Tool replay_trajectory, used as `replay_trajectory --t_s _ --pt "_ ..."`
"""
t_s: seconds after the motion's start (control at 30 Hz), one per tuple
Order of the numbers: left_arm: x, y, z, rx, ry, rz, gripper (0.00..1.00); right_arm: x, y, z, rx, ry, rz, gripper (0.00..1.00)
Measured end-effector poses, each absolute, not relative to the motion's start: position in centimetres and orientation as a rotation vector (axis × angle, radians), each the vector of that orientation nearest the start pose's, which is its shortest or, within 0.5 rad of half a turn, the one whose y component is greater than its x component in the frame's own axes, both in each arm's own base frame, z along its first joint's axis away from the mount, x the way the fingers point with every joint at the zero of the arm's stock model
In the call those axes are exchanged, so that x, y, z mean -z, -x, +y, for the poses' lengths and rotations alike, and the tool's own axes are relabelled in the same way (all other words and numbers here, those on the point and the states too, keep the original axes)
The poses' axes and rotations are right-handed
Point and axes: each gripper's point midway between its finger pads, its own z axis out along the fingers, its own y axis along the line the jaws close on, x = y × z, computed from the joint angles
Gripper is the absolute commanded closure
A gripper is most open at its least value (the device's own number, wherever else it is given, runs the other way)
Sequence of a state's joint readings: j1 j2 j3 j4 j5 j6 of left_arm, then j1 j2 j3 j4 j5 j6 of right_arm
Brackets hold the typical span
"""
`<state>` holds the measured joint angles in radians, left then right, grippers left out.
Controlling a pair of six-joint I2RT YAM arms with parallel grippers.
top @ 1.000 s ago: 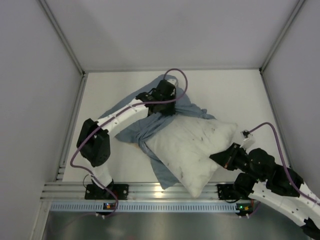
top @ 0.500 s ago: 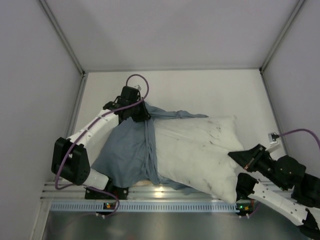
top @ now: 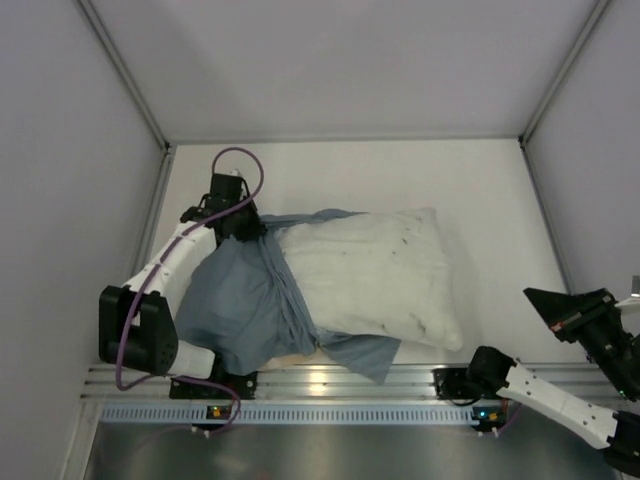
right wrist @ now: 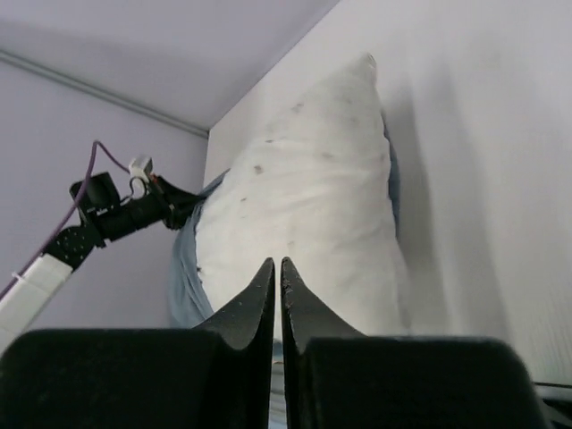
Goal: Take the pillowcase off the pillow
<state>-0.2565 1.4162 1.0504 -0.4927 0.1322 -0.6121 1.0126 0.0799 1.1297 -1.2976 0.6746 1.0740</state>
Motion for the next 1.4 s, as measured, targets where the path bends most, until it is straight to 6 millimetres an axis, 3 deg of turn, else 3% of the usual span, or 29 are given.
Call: replay_trajectory --t_s 0.1,0.2,0.23,0.3,0.33,0.37,0.4,0.53,0.63,0.73,0.83,0.93,1.03,1.1,1.27,1.4 --pt "-13.3 -35.2 -10.2 0.417 0.467 2.427 1.0 -31.1 -9.6 -1.6 -0.871 -0.586 1.716 1.0" --pt "-13.5 -35.5 -9.3 0.393 0.468 2.413 0.98 -29.9 -10.1 -0.8 -0.831 -0.566 1.746 1.0" --pt "-13.7 -35.4 -9.5 0.405 0.457 2.411 0.93 -29.1 -10.4 -0.1 -0.816 -0.543 1.77 0.85" --pt "-14.1 -35.2 -10.0 0.44 0.421 2.413 0.45 -27.2 -10.8 2.1 -0.805 -0.478 1.836 0.44" --pt "-14.2 -35.1 -10.3 0.46 0.403 2.415 0.3 -26.2 -10.9 3.6 -0.816 -0.432 1.877 0.15" --pt "-14.4 -34.9 -10.7 0.484 0.389 2.415 0.19 -25.2 -11.0 5.2 -0.824 -0.384 1.919 0.12" --pt "-14.7 -34.9 -11.0 0.504 0.379 2.412 0.01 -24.2 -11.1 6.9 -0.832 -0.33 1.962 0.09" --pt "-16.5 -34.3 -11.5 0.549 0.353 2.368 0.01 -19.6 -11.3 13.1 -0.84 -0.171 2.168 0.03" --pt "-18.4 -32.7 -11.3 0.569 0.336 2.309 0.01 -16.8 -11.0 16.1 -0.897 -0.101 2.254 0.0" --pt "-21.7 -30.2 -11.1 0.609 0.303 2.226 0.01 -15.8 -10.7 17.7 -0.985 -0.081 2.248 0.01" --pt "-25.5 -27.4 -11.0 0.659 0.26 2.113 0.01 -16.4 -10.9 18.9 -1.086 -0.093 2.192 0.0" --pt "-27.5 -24.7 -11.3 0.733 0.224 2.044 0.01 -16.3 -11.3 20.2 -1.135 -0.121 2.182 0.0" --pt "-27.5 -22.5 -12.0 0.807 0.197 2.036 0.01 -15.1 -11.8 21.6 -1.15 -0.159 2.21 0.0" --pt "-26.3 -21.5 -12.4 0.844 0.197 2.071 0.01 -13.8 -12.0 22.3 -1.151 -0.197 2.246 0.01" --pt "-23.2 -20.1 -13.1 0.893 0.209 2.186 0.01 -12.4 -12.3 23.3 -1.183 -0.294 2.283 0.01" --pt "-22.6 -19.6 -13.5 0.925 0.201 2.22 0.01 -12.0 -13.1 23.1 -1.221 -0.395 2.222 0.01"
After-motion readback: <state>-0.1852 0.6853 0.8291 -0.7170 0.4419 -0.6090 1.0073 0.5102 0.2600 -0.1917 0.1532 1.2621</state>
